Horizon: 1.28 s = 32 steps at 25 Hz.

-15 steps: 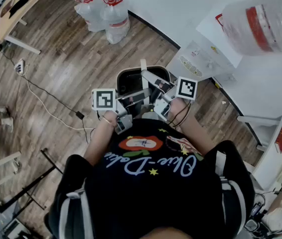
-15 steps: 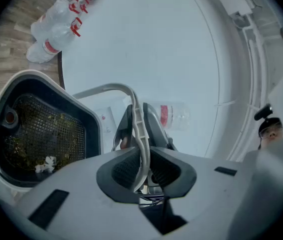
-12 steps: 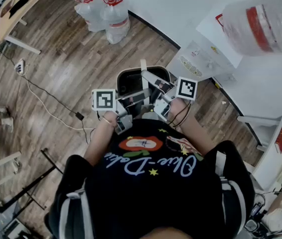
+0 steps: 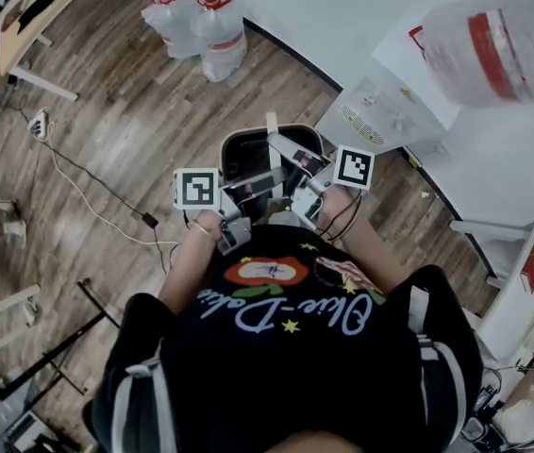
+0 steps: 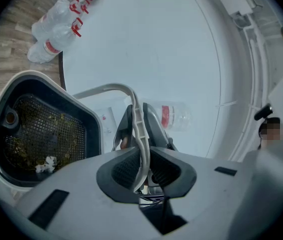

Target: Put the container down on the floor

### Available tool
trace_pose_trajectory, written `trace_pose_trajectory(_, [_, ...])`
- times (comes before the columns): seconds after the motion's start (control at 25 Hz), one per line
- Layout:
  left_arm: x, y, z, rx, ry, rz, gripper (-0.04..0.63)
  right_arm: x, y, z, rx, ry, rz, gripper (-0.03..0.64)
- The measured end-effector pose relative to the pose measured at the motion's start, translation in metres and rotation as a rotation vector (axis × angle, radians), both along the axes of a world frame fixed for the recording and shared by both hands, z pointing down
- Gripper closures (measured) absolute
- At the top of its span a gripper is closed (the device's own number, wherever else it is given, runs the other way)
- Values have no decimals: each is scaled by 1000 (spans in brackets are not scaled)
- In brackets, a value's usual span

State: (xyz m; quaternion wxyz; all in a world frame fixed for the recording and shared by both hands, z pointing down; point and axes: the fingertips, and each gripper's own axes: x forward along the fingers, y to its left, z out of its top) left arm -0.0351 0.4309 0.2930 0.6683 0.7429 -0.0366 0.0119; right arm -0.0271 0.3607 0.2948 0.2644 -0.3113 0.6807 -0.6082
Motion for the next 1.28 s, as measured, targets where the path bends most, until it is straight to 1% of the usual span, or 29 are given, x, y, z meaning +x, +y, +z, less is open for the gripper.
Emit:
trace_pose_trajectory(0.12, [0, 2, -2, -23, 14, -12, 541, 0, 1, 2, -10, -10, 6, 549])
trace_pose_trajectory(0.28, [1, -1, -3, 6, 17, -12, 541, -1, 0, 1, -15, -13, -3, 549])
trace_pose_trajectory(0.56, [3, -1, -4, -13, 25, -41, 541, -1, -1, 1, -17, -13, -30, 549])
trace_pose_trajectory(0.96, [3, -1, -2, -9, 33, -76, 541, -2, -2, 3, -12, -9, -57, 549])
trace_pose_trajectory(1.08, [3, -1, -3, 8, 40, -90, 541, -4, -1, 2, -9, -4, -71, 549])
trace_pose_trajectory(1.28, [1, -3, -3, 11, 24, -116, 541, -4, -3, -1, 5, 7, -81, 549])
